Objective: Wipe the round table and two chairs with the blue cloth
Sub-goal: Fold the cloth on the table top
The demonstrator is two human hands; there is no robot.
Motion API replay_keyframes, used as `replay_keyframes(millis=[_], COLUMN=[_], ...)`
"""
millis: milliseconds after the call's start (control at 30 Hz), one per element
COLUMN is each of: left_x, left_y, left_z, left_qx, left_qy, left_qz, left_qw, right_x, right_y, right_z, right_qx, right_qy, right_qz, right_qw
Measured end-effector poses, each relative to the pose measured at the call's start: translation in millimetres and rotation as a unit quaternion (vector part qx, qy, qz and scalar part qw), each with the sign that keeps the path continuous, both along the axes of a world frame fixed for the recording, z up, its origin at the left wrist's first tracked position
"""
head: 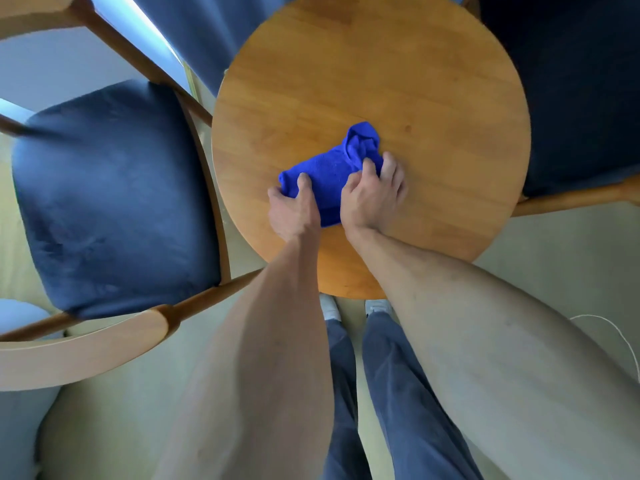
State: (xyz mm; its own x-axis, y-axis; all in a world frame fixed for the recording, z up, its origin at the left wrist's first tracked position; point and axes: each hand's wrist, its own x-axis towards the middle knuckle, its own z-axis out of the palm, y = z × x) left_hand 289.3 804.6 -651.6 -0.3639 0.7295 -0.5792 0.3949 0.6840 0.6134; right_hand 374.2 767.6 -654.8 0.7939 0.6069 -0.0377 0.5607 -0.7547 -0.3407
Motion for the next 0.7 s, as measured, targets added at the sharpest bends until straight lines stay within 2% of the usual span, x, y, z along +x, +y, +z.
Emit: replay_keyframes(millis=[100, 167, 300, 367, 400, 467, 533, 567, 633, 700], left_x=[0, 1, 21, 31, 34, 35, 34, 33, 30, 24], left_y=[0, 6, 21, 25, 27, 32, 34, 35, 33, 28], left_z=[3, 10, 50, 73, 85, 102, 116, 122, 127, 124], left_qx=[0.017, 0.024, 0.053, 0.062, 0.052, 0.015, -0.013, -0.025, -0.053, -0.092], left_qy=[-0.015, -0.044, -0.109, -0.134, -0.155, -0.18, -0.191, -0.193, -0.196, -0.187], left_qz=[-0.014, -0.017, -0.009, -0.033, -0.054, -0.103, -0.161, -0.179, -0.178, -0.139], left_qw=[1.0, 0.999, 0.993, 0.988, 0.985, 0.978, 0.968, 0.964, 0.963, 0.968], right_x=[5, 11, 30, 34, 35, 35, 36, 36, 37, 37], right_y=[1, -2, -8, -11, -9, 1, 17, 27, 41, 39], right_z=[8, 17, 33, 47, 55, 72, 90, 99, 112, 119], right_qx=[0.009, 0.009, -0.002, -0.004, 0.003, 0.048, 0.08, 0.077, 0.026, -0.027], right_qy=[0.018, 0.061, 0.166, 0.182, 0.168, 0.152, 0.214, 0.257, 0.34, 0.394], right_qz=[-0.026, -0.058, -0.193, -0.24, -0.219, -0.108, -0.006, 0.015, -0.006, -0.074], right_qw=[0.999, 0.996, 0.967, 0.954, 0.961, 0.981, 0.974, 0.963, 0.94, 0.916])
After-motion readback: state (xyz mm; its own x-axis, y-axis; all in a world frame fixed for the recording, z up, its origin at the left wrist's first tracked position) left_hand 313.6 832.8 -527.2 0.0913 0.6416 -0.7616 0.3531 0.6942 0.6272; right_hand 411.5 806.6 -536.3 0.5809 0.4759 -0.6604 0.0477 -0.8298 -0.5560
